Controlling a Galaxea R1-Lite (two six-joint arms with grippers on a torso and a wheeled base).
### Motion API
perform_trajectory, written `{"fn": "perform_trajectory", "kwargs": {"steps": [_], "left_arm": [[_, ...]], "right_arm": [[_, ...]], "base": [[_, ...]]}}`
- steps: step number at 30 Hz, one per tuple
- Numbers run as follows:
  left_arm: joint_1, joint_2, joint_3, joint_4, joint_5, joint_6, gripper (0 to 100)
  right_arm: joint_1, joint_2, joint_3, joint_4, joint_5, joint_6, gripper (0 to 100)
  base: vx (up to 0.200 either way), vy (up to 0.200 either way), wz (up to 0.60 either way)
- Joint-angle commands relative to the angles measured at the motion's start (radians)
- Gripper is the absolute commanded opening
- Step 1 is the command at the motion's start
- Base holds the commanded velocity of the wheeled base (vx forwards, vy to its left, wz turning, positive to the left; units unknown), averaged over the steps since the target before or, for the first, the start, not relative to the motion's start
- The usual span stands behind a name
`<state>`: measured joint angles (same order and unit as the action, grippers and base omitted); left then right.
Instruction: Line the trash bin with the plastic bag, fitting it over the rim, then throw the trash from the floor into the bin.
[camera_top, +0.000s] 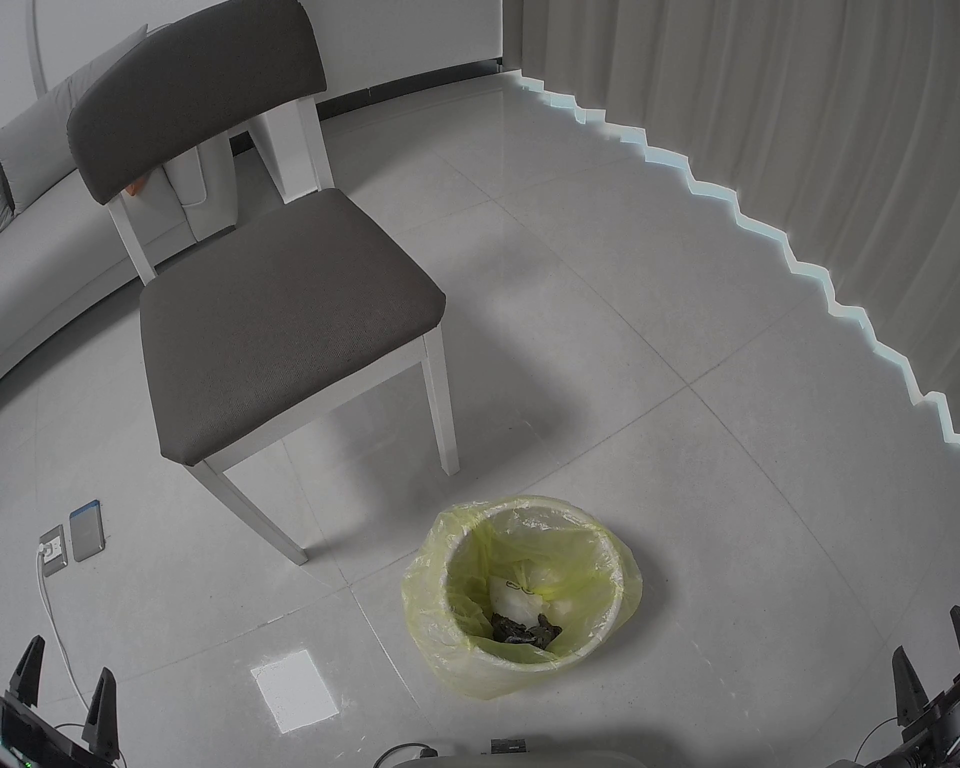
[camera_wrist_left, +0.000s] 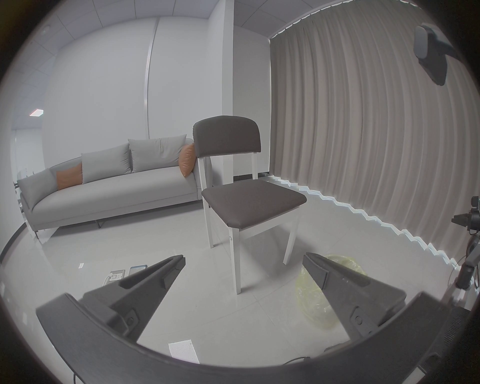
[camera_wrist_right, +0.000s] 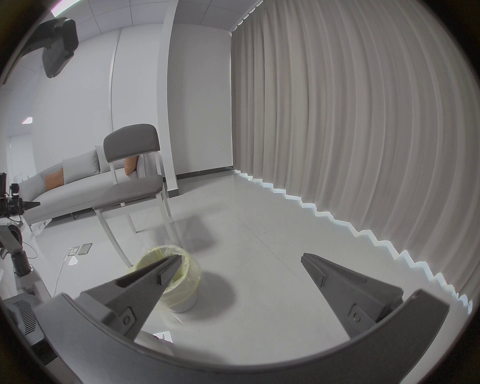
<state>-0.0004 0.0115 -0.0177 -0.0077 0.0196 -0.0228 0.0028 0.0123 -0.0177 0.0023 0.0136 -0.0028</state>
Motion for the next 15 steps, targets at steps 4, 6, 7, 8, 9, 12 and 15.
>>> {"fn": "perform_trajectory", "kwargs": {"steps": [4, 6, 7, 8, 9, 12, 15], "left_arm": [[0.000, -0.011, 0.018, 0.000, -0.001, 0.009, 100], [0.000, -0.011, 0.018, 0.000, -0.001, 0.010, 100], [0.000, -0.011, 0.018, 0.000, -0.001, 0.010, 100], [0.000, -0.011, 0.018, 0.000, -0.001, 0.010, 100], [0.000, -0.011, 0.018, 0.000, -0.001, 0.010, 100], [0.000, -0.011, 0.018, 0.000, -0.001, 0.010, 100], [0.000, -0.011, 0.018, 0.000, -0.001, 0.010, 100]], "right_arm": [[-0.003, -0.006, 0.016, 0.004, -0.055, 0.003, 100], [-0.001, -0.006, 0.016, -0.001, -0.046, 0.010, 100], [-0.001, -0.006, 0.016, 0.001, -0.043, 0.012, 100], [0.000, -0.006, 0.018, -0.002, -0.029, 0.010, 100], [0.000, -0.006, 0.018, -0.002, -0.024, 0.010, 100], [-0.001, -0.008, 0.016, -0.001, -0.030, 0.012, 100], [-0.001, -0.008, 0.016, 0.002, -0.029, 0.004, 100]], "base": [[0.000, 0.000, 0.00], [0.000, 0.000, 0.00], [0.000, 0.000, 0.00], [0.000, 0.000, 0.00], [0.000, 0.000, 0.00], [0.000, 0.000, 0.00], [0.000, 0.000, 0.00]]}}
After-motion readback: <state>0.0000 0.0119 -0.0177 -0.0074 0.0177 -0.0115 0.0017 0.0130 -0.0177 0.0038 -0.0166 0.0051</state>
